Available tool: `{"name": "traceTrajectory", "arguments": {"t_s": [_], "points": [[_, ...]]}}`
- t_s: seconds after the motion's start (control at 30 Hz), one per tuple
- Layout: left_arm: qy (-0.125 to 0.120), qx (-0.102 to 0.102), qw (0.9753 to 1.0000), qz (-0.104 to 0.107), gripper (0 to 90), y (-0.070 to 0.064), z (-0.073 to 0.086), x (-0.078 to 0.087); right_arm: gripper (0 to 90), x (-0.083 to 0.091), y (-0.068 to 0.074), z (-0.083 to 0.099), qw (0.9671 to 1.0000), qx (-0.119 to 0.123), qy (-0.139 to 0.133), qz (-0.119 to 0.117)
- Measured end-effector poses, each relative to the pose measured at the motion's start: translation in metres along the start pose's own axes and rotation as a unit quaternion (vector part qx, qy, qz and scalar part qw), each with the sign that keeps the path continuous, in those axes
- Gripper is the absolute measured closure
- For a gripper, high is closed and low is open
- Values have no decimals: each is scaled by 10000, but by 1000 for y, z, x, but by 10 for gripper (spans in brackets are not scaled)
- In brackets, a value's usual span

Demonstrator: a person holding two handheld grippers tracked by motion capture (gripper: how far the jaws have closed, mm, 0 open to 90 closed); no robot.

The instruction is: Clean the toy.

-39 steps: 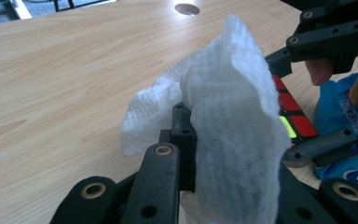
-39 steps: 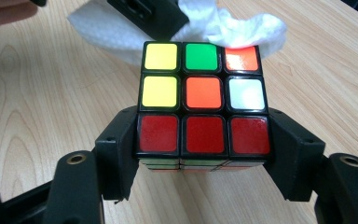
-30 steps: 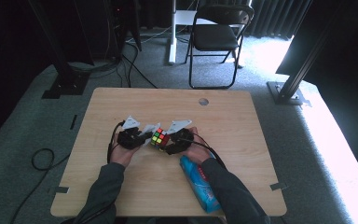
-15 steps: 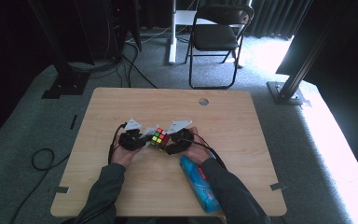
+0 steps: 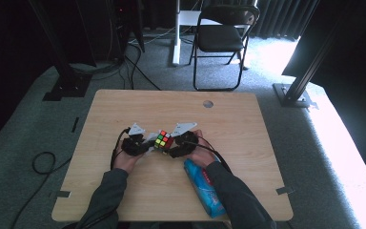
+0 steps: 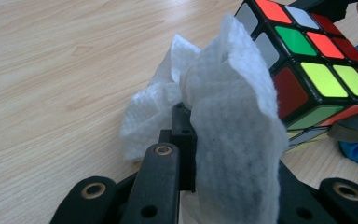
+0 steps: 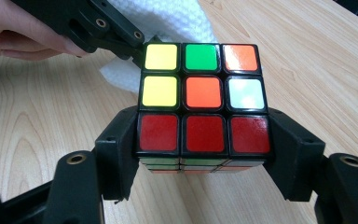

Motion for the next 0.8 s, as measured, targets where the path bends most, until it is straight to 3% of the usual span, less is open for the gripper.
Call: {"name": "traceTrajectory", "arguments": {"t_s": [0.2,0.8], "points": [[-56,-7,10000,-1,832,-2,-3,4,344,0,0,0,10000,-2,1,-1],[-603,-43,9980,190,832,-10,-29,32,344,-1,0,0,10000,33,59,7]]}}
Point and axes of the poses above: each handheld gripper's, and its own axes: x roughly backward along the jaws, z roughly out of its underside, y roughly to its left, the point moved 6 cm from there along -x, roughly forward along the jaws, and after that the axes turned 10 degrees about -z, right-handed, at the moved point
